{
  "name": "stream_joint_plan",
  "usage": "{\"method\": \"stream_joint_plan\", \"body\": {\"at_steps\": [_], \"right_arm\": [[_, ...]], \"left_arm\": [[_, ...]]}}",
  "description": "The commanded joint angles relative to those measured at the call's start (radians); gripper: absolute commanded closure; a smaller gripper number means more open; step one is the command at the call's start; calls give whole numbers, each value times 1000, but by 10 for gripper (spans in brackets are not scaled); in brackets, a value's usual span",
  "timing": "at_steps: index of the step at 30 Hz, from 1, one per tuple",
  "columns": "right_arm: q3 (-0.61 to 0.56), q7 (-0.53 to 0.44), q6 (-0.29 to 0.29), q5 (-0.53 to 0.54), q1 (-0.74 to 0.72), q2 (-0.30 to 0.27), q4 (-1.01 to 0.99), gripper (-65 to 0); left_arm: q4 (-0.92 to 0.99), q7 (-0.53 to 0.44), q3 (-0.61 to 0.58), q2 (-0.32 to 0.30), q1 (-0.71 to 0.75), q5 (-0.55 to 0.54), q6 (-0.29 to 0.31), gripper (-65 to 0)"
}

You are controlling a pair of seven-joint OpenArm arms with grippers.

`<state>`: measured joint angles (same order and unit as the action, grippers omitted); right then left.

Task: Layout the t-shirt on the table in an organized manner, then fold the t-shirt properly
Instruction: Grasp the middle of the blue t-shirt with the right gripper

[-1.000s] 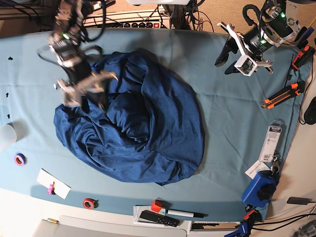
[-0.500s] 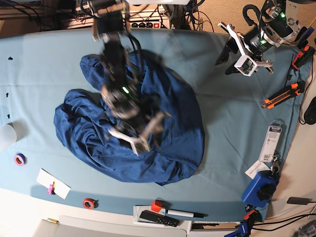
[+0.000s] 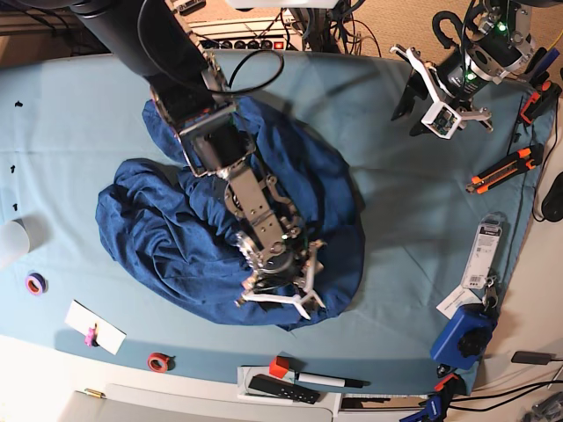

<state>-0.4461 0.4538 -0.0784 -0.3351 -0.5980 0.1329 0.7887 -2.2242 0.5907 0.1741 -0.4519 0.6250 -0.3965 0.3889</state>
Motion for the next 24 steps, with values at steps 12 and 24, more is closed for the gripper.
{"method": "stream_joint_plan", "body": {"at_steps": [12,24], "right_arm": [[55,-131,-125,201,-58,9,-11,-348],[55,-201,-98,177,53,8,-13,-347]], "left_arm": [[-14,-23,5,-8,3,-8,0,-213],[-14,-23,5,-8,3,-8,-1,-213]]}}
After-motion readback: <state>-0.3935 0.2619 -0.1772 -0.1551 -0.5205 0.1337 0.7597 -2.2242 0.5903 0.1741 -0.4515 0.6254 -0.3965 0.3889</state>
